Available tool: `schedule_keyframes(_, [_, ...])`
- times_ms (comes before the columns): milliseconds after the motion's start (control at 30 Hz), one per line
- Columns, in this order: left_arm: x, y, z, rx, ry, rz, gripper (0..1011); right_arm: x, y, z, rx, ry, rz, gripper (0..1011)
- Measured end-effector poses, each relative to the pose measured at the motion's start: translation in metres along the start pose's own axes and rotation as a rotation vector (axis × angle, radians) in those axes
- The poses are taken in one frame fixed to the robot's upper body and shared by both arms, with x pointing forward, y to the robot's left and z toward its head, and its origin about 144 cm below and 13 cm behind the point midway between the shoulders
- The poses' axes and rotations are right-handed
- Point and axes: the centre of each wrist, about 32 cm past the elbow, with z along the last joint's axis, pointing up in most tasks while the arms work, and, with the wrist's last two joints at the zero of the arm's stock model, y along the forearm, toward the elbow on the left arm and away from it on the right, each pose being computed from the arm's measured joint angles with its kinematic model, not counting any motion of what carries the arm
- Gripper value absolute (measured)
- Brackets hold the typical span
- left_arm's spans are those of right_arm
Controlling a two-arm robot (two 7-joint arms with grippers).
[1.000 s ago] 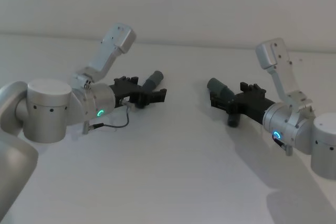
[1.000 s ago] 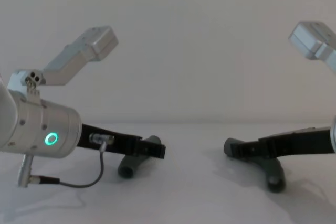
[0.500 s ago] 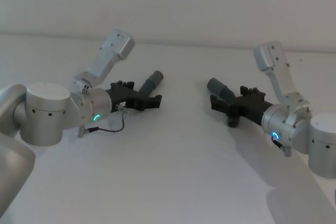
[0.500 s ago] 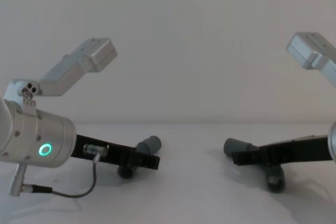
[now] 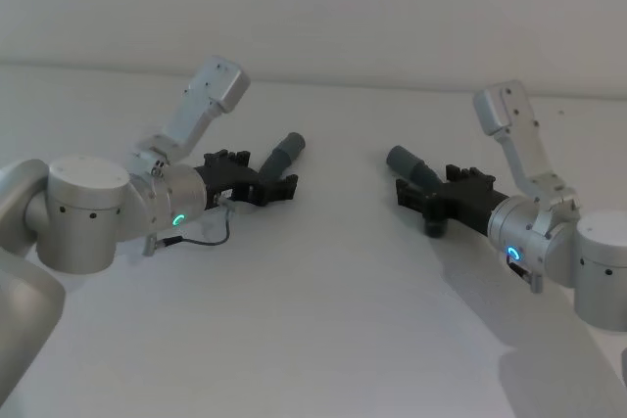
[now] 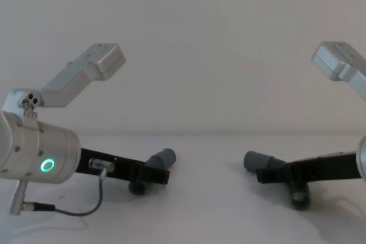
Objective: Use both hands to pick up one end of the pipe from the table, align the ends, and insert them.
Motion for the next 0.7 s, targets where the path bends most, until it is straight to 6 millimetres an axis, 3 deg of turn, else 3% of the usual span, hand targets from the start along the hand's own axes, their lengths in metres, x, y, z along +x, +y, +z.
schedule_keyframes(200, [0.0006,-0.0003,-0.0006,-0.003,-0.001,0.002,790,0.0007,0.0006,-0.0002,-0.001,0.002,-0.001,768])
schedule_keyframes(267, [0.0007,-0.0004,-0.0009,-0.003,-0.001,0.002,739,0.0008,0.0008,-0.0004,-0.001,0.003,-0.001,668])
schedule_keyframes(700, [0.0007,-0.0009,-0.0017,-0.005,-0.001,0.001,329,0.0013,0.0014,-0.0006,-0.002,0.005,-0.001,281])
